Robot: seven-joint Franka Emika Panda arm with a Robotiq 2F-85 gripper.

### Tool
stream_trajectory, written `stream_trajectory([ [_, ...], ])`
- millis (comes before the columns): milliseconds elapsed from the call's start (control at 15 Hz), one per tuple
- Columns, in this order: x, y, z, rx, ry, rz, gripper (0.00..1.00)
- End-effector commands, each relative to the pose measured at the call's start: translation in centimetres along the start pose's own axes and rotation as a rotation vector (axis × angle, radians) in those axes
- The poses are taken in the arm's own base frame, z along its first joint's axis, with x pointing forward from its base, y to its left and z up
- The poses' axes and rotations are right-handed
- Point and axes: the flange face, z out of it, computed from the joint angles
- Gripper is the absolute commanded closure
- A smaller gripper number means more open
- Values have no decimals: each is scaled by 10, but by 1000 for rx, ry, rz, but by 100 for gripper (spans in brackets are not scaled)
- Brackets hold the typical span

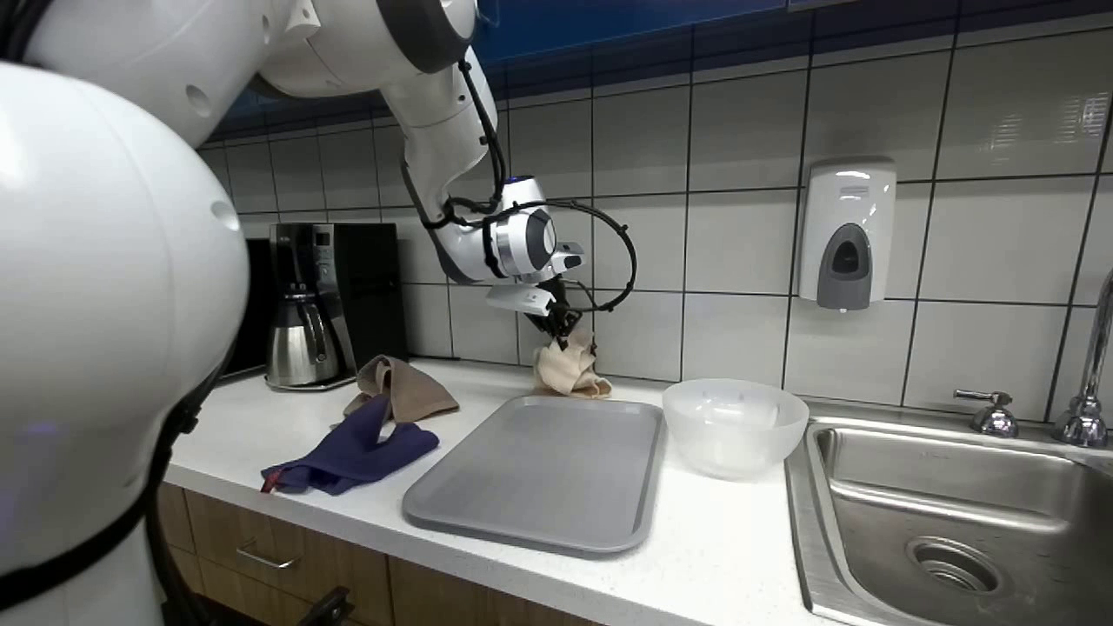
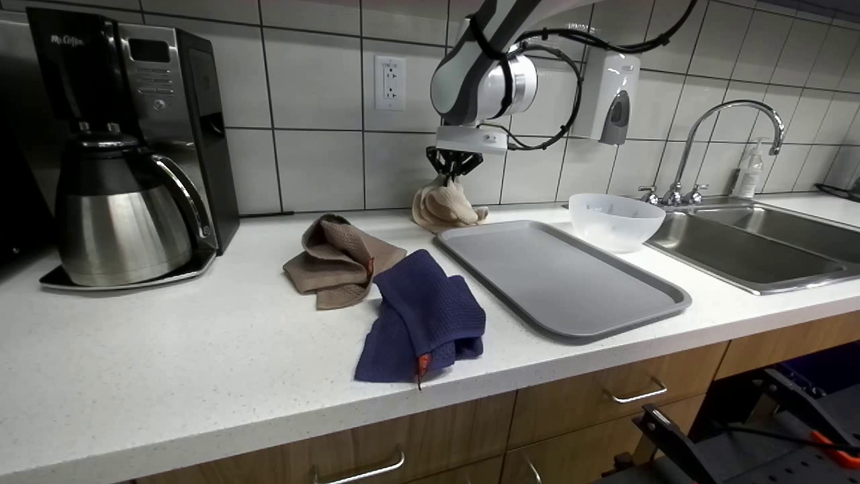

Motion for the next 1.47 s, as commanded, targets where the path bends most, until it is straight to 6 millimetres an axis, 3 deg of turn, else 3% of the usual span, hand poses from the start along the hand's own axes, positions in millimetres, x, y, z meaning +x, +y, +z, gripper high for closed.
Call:
stream_trajectory([
  [0, 4, -1, 6, -4, -9, 27, 98],
  [533, 4, -3, 19, -6, -20, 40, 98],
  [600, 4, -3, 20, -6, -20, 41, 68],
  [667, 4, -3, 21, -7, -19, 42, 67],
  [1267, 2, -1, 12, -3, -15, 41, 1],
  [1400, 0, -1, 11, -2, -15, 39, 0],
])
